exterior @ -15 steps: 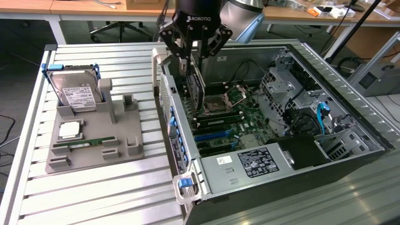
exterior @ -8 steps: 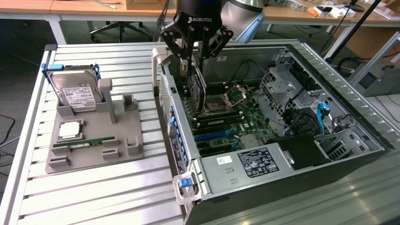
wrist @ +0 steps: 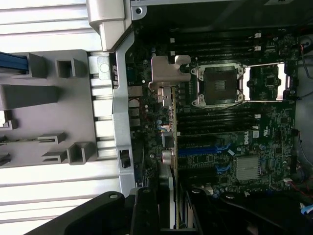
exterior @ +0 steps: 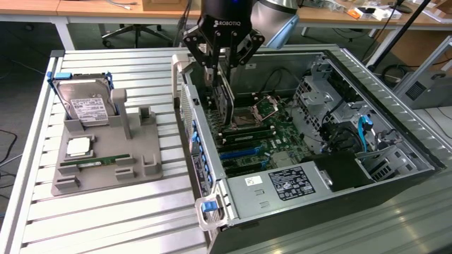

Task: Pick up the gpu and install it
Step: 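Pick up the gpu and move the gpu toward the slot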

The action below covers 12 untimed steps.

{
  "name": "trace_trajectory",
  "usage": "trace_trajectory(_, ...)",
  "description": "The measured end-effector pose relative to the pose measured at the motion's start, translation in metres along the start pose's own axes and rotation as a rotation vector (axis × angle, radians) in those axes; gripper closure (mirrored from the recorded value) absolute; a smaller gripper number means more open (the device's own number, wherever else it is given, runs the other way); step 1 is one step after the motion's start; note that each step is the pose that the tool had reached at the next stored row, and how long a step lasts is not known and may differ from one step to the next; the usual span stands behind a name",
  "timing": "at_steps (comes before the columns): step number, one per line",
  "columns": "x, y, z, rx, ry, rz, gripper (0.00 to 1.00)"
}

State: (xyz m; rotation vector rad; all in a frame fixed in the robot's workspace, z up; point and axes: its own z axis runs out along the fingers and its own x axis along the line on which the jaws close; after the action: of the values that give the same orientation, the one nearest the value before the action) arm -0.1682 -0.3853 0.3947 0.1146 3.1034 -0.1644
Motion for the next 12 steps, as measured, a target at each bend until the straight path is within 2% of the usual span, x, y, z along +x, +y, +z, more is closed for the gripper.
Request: trace_trajectory(12, -0.0026, 0.0004, 0.0022, 0.0021, -0.0002, 0.0, 0.73)
